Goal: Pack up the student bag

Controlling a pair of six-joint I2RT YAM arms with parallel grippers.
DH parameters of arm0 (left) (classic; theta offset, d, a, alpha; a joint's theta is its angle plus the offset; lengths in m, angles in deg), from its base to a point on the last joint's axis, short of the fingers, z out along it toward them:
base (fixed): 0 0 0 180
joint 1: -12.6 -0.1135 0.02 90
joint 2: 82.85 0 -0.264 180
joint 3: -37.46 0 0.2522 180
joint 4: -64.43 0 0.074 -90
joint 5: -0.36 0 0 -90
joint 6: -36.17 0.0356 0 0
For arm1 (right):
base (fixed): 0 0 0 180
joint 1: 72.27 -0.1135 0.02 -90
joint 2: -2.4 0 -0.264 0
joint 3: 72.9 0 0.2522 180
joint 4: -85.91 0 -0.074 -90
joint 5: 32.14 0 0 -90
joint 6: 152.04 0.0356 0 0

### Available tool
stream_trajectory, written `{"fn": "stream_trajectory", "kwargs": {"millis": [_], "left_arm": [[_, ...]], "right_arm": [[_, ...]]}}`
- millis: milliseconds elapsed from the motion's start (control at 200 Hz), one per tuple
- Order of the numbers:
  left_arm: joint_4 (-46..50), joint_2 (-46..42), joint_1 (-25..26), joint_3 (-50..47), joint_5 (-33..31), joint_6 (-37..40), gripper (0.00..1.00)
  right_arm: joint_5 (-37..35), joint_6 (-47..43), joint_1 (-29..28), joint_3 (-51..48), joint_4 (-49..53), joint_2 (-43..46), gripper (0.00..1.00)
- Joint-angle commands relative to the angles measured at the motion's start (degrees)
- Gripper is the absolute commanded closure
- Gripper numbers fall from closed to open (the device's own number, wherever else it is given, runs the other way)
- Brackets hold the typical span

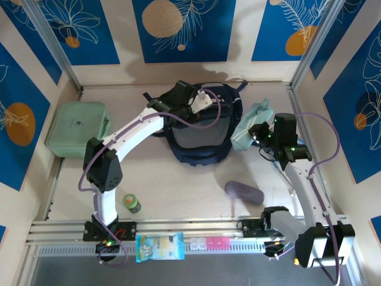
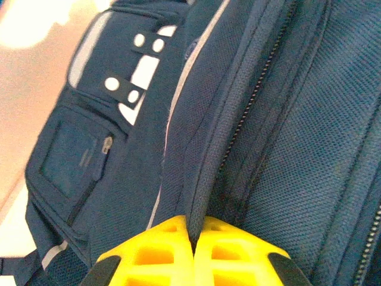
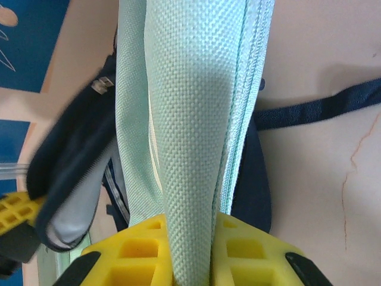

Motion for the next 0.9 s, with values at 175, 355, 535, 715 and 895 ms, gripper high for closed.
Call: {"fn": "stream_trajectory", "kwargs": {"millis": [175,355,535,715,895], "left_arm": [[-15.2,-5.3,1.3,1.0,0.4,-10.5,1.0],[-15.8,-5.7,2.2,1.9,-0.9,-13.0,1.0],[-14.8,-5.3,2.3,1.4,-0.4,-14.5,1.0],[-13.9,-5.4,2.4,2.3,1.7,-16.9,1.0],[-13.6,-5.3,2.6,3.4,2.6,-19.1,1.0]], "right_arm": [[6.0,3.2,-12.1,-4.0,-8.3,-0.6,0.85],[6.9,7.7,-17.4,-3.3,-13.3,-8.5,0.86],[5.0,13.4,-16.1,-2.5,-21.8,-15.6,0.87],[-1.4,14.8,-16.3,4.2,-27.5,-25.7,0.87],[-6.3,24.1,-16.5,9.6,-32.8,-36.3,0.87]]}}
